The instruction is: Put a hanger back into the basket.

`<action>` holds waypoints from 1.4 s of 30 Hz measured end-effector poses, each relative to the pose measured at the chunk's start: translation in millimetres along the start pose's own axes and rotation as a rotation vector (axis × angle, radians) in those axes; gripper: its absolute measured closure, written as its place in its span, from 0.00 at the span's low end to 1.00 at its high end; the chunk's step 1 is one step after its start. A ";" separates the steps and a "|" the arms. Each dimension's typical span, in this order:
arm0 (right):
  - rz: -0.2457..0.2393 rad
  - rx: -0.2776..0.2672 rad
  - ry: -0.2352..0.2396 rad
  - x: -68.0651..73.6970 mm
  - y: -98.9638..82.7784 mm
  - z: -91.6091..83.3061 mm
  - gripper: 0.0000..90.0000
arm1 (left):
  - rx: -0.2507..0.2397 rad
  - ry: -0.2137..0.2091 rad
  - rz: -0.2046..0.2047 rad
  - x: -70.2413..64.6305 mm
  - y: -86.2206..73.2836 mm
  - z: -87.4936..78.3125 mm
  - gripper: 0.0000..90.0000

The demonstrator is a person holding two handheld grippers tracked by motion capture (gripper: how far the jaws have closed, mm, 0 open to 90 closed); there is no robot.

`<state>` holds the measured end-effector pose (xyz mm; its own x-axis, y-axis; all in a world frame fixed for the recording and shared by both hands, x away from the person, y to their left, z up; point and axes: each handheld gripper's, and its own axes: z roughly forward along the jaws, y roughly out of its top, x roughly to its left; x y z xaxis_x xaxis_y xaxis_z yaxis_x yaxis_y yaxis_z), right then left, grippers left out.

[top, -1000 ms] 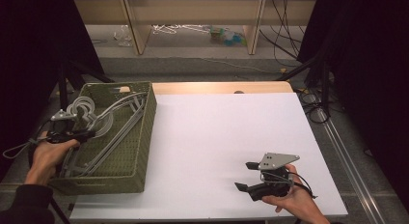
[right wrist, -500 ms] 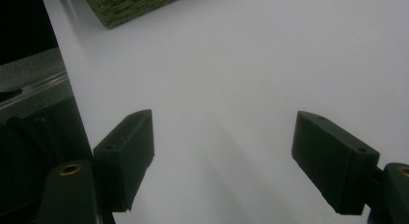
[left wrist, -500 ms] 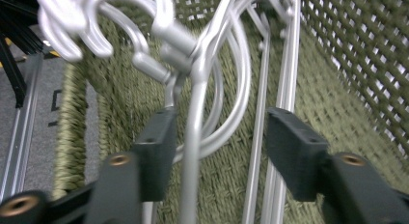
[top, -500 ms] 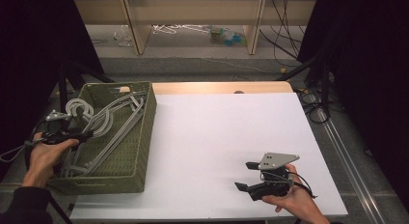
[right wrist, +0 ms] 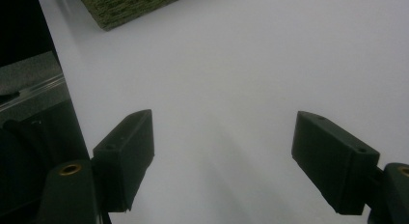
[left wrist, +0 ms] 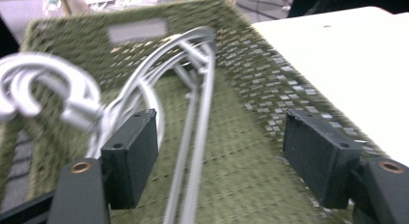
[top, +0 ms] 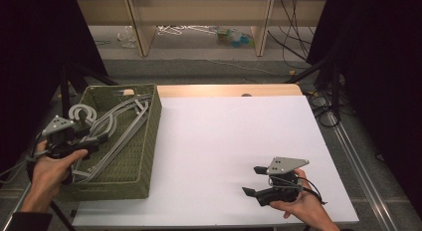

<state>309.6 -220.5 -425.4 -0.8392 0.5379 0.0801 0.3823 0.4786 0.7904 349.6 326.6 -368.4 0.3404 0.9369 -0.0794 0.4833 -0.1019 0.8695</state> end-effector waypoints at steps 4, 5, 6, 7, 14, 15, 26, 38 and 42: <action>0.003 -0.006 -0.003 -0.3 0.3 -0.5 0.27 | -0.072 -0.058 -0.008 -19.2 -0.6 -4.1 0.27; 0.003 -0.007 -0.007 -0.5 0.3 -0.4 0.27 | -0.084 -0.073 0.000 -26.2 -1.0 -4.5 0.26; 0.006 -0.012 -0.015 -0.3 0.2 -0.5 0.27 | -0.084 -0.084 0.006 -30.6 -1.1 -4.7 0.25; 0.008 -0.013 -0.013 -0.4 0.1 -0.6 0.27 | -0.094 -0.105 0.023 -40.2 -1.9 -4.2 0.24; 0.011 -0.022 -0.018 -1.6 -0.8 -0.2 0.26 | -0.110 -0.225 0.049 -84.2 -8.5 -0.9 0.20; 0.016 -0.025 -0.019 -1.5 -0.6 -0.5 0.26 | -0.107 -0.240 0.063 -87.8 -8.6 -0.4 0.20; 0.032 -0.035 -0.024 -2.9 -0.8 0.0 0.24 | -0.138 -0.345 0.102 -132.8 -21.5 3.1 0.19; 0.041 -0.064 -0.036 -6.0 -3.9 2.1 0.24 | -0.157 -0.399 0.151 -156.1 -40.4 9.4 0.18; 0.036 -0.077 -0.030 -5.2 -3.8 2.2 0.24 | -0.163 -0.414 0.139 -158.5 -48.4 12.5 0.18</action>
<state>313.3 -223.6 -430.1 -0.8129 0.5752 0.0918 0.3801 0.4045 0.8318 282.3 178.8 -404.0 0.7025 0.7023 -0.1156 0.2885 -0.1324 0.9483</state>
